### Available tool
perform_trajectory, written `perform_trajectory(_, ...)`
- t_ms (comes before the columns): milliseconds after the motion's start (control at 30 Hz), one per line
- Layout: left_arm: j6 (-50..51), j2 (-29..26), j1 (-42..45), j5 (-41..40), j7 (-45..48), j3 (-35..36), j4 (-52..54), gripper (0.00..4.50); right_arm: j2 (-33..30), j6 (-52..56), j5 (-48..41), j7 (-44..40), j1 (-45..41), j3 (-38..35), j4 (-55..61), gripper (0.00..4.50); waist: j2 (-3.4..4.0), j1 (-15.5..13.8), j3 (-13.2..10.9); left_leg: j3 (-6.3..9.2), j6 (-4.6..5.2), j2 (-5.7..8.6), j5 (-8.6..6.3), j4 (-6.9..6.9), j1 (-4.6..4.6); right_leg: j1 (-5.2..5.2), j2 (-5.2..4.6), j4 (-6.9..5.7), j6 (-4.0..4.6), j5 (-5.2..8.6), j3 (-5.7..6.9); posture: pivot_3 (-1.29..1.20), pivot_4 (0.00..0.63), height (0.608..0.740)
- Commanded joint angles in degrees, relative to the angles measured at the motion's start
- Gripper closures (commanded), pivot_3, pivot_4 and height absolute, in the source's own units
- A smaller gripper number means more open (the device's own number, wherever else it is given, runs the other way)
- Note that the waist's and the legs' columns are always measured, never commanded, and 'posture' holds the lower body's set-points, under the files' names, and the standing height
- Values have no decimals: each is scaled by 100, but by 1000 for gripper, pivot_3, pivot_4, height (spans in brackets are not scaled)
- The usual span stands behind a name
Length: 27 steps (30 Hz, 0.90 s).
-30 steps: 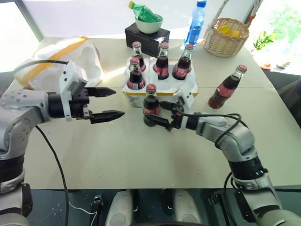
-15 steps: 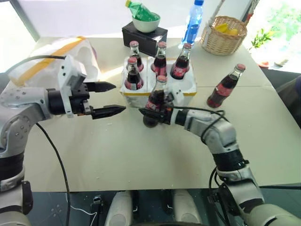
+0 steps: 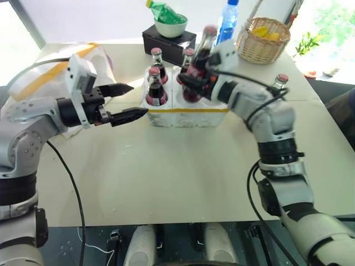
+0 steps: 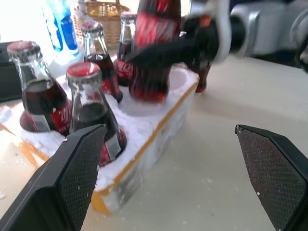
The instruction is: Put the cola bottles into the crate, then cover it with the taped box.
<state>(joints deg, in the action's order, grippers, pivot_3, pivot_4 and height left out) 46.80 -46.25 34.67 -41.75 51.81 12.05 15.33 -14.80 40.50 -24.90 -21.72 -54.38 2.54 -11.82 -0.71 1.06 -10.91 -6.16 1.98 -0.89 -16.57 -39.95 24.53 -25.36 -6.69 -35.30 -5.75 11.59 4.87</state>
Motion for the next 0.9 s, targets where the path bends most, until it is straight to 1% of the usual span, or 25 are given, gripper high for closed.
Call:
perform_trajectory(33,-128,-12,104,-17,-70,73,79,0,116,-306,236,-166,-35,126,-49,1618,0,5,0,1,0,-1,0,4,-1,-1,2,0,0,0,0,0,150,740)
perform_trajectory(167,-175,-12,90,17,-88,45,92,0,313,-230,417,-53,119,75,-513,1618,0,-1,0,1,0,-4,0,5,-1,3,8,4,0,0,1,0,150,740)
perform_trajectory(200,-189,-13,87,27,-91,37,91,0,348,-240,457,-15,148,30,-611,586,0,1,0,1,0,-3,0,3,-1,5,7,7,0,0,1,0,150,740)
perform_trajectory(233,-196,-16,83,30,-93,37,93,0,348,-269,495,-8,174,8,-627,251,-2,2,2,1,0,-4,0,-1,-4,10,6,6,0,0,0,0,150,740)
perform_trajectory(267,-204,-20,83,30,-95,35,90,0,334,-296,533,-8,199,-9,-597,96,-2,2,2,2,0,-5,0,-2,-11,19,5,7,0,0,1,0,150,740)
perform_trajectory(333,-210,-30,79,15,-97,32,91,0,238,-229,529,-20,248,-95,-346,96,-2,-4,2,4,-1,-7,0,-4,-14,23,1,6,0,0,1,0,150,740)
perform_trajectory(433,-216,-39,84,8,-76,7,89,0,-119,233,353,-56,421,-335,497,96,-1,-42,2,7,-1,-7,1,-5,-13,23,-2,4,0,0,1,0,150,740)
perform_trajectory(567,-252,-16,158,22,-5,-65,-6,0,-790,1433,-249,-146,1026,-811,2128,96,-1,-65,2,10,-1,-6,0,-4,-8,21,-5,7,-1,0,2,0,150,740)
perform_trajectory(700,-395,26,331,125,173,-244,-269,0,-1407,2846,-973,-95,1909,-1432,3815,96,-2,-44,2,10,-1,-6,0,-3,-9,21,-2,8,0,0,2,0,150,740)
perform_trajectory(800,-513,119,513,209,325,-414,-473,0,-1578,3564,-1176,167,2633,-2019,4730,96,-2,-35,3,7,-1,-5,0,-4,-13,21,2,8,0,1,2,0,150,740)
perform_trajectory(900,-606,246,668,274,420,-562,-616,0,-1490,3742,-1031,514,3146,-2484,5113,96,-2,-45,3,5,0,-5,0,-7,-14,21,-1,12,0,0,0,0,150,740)
